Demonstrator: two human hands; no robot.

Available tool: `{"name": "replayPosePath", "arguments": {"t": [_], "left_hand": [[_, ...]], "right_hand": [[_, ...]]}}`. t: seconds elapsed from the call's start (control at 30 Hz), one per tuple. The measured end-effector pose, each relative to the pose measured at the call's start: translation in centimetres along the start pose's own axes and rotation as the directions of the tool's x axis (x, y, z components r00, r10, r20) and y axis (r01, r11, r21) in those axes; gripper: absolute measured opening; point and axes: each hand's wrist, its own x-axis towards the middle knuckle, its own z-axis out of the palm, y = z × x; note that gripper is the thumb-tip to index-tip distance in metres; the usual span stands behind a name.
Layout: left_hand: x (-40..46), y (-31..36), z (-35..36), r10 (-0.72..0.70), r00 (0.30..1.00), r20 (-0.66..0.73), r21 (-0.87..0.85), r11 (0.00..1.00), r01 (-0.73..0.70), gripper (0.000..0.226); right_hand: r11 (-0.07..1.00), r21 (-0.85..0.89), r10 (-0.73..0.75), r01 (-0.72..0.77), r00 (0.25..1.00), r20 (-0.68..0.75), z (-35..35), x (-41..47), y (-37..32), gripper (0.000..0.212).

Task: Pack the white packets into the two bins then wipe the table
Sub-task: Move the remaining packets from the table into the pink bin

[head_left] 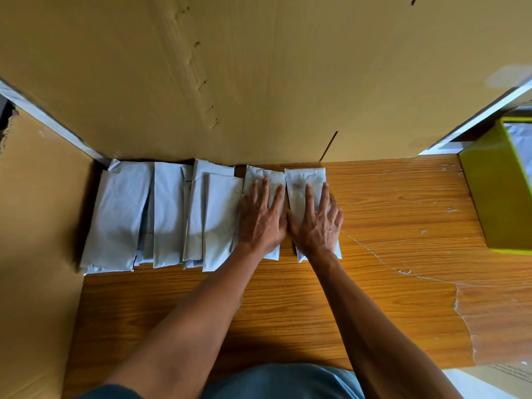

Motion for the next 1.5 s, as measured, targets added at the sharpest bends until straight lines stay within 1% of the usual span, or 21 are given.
{"name": "replayPosePath", "arguments": {"t": [0.1, 0.17, 0.23, 0.3, 0.43, 0.53, 0.67, 0.8, 0.87, 1.0, 1.17, 1.33, 1.5], "left_hand": [[-0.5, 0.0, 0.1, -0.049, 0.999, 0.013, 0.035, 0.998, 0.049, 0.082], [-0.6, 0.0, 0.3, -0.047, 0.998, 0.042, 0.044, 0.998, 0.045, 0.083], [-0.5, 0.2, 0.2, -0.040, 0.997, 0.062, 0.015, 0.999, 0.039, 0.079], [-0.6, 0.5, 0.2, -0.031, 0.998, 0.062, -0.011, 0.999, 0.032, 0.077], [-1.2, 0.6, 0.6, -0.031, 0.999, 0.004, 0.008, 0.999, 0.031, 0.081], [-1.5, 0.8, 1.0, -0.050, 0.998, 0.042, 0.024, 0.999, 0.049, 0.084], [-1.7, 1.7, 0.9, -0.021, 0.997, 0.077, -0.010, 1.000, 0.022, 0.078], [-1.9, 2.4, 1.0, 0.006, 0.996, 0.084, 0.000, 1.000, -0.006, 0.082], [-1.9, 2.6, 0.8, 0.015, 0.996, 0.084, 0.021, 1.000, -0.017, 0.084], [-2.3, 2.7, 0.1, 0.000, 0.998, 0.068, 0.014, 1.000, -0.001, 0.082], [-2.7, 2.8, -1.0, -0.008, 1.000, 0.028, -0.010, 1.000, 0.009, 0.080], [-3.8, 2.8, -2.2, -0.008, 0.999, -0.049, 0.030, 1.000, 0.009, 0.075], [-5.7, 3.3, -3.1, -0.007, 0.998, -0.060, 0.032, 0.999, 0.009, 0.073]], "right_hand": [[1.000, -0.008, -0.015, 0.015, 1.000, 0.012, 0.0, -0.5, 0.6, 0.084], [0.999, -0.020, -0.036, 0.037, 0.999, 0.016, -0.1, -0.9, 1.0, 0.081], [0.999, -0.026, -0.038, 0.038, 0.999, 0.022, 0.0, -1.1, 1.2, 0.074], [1.000, -0.010, -0.004, 0.004, 0.999, 0.032, -0.1, -1.0, 1.2, 0.070], [0.998, -0.006, 0.061, -0.061, 0.997, 0.055, -0.6, -1.0, 1.5, 0.081], [0.998, -0.015, 0.054, -0.053, 0.997, 0.061, -0.7, -1.5, 2.2, 0.088], [1.000, 0.004, 0.008, -0.009, 0.996, 0.087, -1.0, -1.9, 2.3, 0.072], [0.999, 0.032, 0.007, -0.010, 0.996, 0.088, -1.5, -1.9, 2.0, 0.065], [0.999, 0.033, 0.004, -0.007, 0.997, 0.072, -1.4, -1.8, 2.1, 0.066], [1.000, 0.021, -0.011, 0.009, 0.996, 0.085, -1.4, -1.7, 2.5, 0.072], [0.998, 0.046, -0.038, 0.034, 0.996, 0.082, -2.6, -1.9, 2.2, 0.068], [0.995, 0.055, -0.081, 0.078, 0.995, 0.062, -3.7, -2.8, 2.4, 0.063], [0.994, 0.041, -0.107, 0.104, 0.992, 0.064, -4.7, -4.5, 3.1, 0.059]]}}
